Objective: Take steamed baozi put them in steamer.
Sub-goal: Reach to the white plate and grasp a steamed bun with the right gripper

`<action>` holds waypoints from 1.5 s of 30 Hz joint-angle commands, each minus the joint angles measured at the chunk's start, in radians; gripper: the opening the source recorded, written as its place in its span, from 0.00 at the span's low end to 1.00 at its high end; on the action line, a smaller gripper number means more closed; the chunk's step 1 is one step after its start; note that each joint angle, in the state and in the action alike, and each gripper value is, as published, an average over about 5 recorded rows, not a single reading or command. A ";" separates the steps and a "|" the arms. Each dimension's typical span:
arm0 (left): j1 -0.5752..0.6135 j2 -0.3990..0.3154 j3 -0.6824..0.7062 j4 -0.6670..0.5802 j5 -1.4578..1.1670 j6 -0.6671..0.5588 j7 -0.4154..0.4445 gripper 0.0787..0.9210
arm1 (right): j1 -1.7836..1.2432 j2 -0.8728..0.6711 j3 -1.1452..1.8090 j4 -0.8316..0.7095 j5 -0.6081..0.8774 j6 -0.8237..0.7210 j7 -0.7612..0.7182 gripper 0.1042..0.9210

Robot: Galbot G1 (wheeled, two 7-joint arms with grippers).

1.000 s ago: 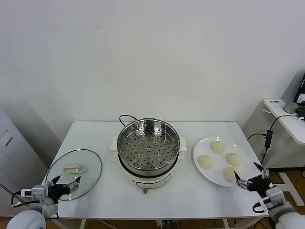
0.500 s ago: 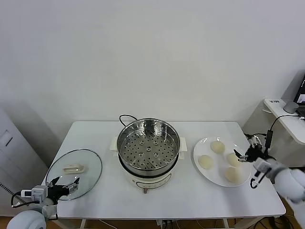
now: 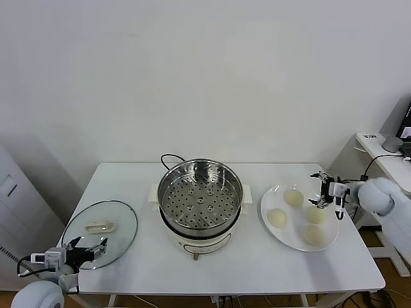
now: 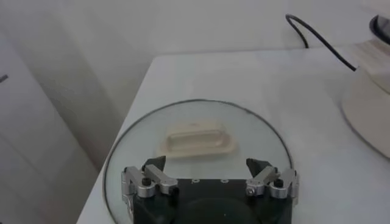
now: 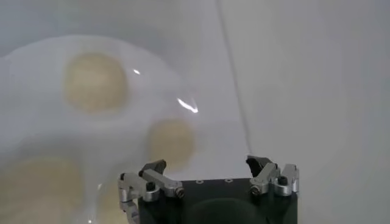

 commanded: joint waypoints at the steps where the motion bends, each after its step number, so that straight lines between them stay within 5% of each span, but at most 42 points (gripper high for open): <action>1: 0.001 -0.002 0.001 -0.006 0.005 0.006 0.000 0.88 | 0.308 0.098 -0.322 -0.255 0.010 0.091 -0.180 0.88; 32: 0.002 0.002 0.011 -0.017 0.008 0.010 -0.006 0.88 | 0.215 0.309 -0.202 -0.491 -0.146 0.160 -0.107 0.88; 45: 0.010 0.001 0.012 -0.029 0.006 0.010 -0.007 0.88 | 0.195 0.329 -0.166 -0.514 -0.122 0.150 -0.122 0.71</action>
